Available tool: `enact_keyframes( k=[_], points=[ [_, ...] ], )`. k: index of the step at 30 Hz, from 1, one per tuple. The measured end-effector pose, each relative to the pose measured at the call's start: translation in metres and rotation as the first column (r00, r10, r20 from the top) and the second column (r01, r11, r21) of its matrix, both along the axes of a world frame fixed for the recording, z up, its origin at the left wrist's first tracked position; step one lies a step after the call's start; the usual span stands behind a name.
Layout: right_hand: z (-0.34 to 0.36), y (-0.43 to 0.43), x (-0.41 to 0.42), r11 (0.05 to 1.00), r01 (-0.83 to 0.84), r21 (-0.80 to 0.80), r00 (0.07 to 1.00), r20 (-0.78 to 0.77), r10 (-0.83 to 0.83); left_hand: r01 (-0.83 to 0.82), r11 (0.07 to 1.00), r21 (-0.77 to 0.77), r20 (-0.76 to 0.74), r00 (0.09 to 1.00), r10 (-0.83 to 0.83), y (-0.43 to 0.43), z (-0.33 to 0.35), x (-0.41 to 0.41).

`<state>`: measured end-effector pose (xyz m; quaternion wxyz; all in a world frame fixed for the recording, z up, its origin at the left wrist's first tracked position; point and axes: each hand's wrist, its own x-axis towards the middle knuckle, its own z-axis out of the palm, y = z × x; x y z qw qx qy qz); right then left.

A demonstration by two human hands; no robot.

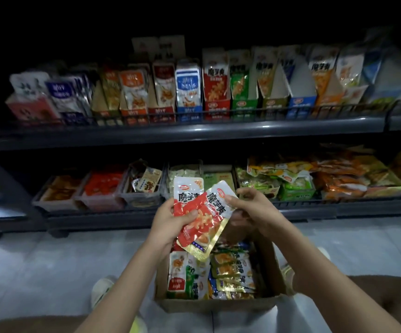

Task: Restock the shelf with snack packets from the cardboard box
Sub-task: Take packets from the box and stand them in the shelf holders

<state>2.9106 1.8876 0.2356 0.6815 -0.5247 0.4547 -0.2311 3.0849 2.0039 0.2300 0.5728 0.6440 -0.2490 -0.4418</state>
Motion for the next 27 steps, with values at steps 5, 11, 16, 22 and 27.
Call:
enact_keyframes(
  k=[5,11,16,22,27],
  points=[
    [0.016,0.02,0.008,0.999,-0.019,0.039,0.999,0.036,0.018,-0.111,0.988,-0.108,0.01,0.994,0.113,-0.003,0.023,-0.007],
    [0.042,0.026,0.024,0.994,0.029,-0.109,0.999,0.025,-0.026,-0.095,0.984,-0.148,0.018,0.995,0.099,-0.005,0.05,-0.004],
    [0.072,0.018,0.027,0.981,0.077,-0.18,0.996,0.047,-0.069,0.044,0.997,-0.066,0.133,0.99,-0.035,-0.012,0.076,0.005],
    [0.111,-0.004,0.031,0.953,0.079,-0.292,0.997,0.038,-0.071,0.195,0.98,-0.043,0.193,0.964,-0.184,-0.034,0.113,0.008],
    [0.128,-0.022,0.042,0.938,0.079,-0.336,0.995,0.082,-0.055,0.139,0.978,-0.156,0.227,0.969,-0.101,-0.058,0.124,0.005]
  ],
)
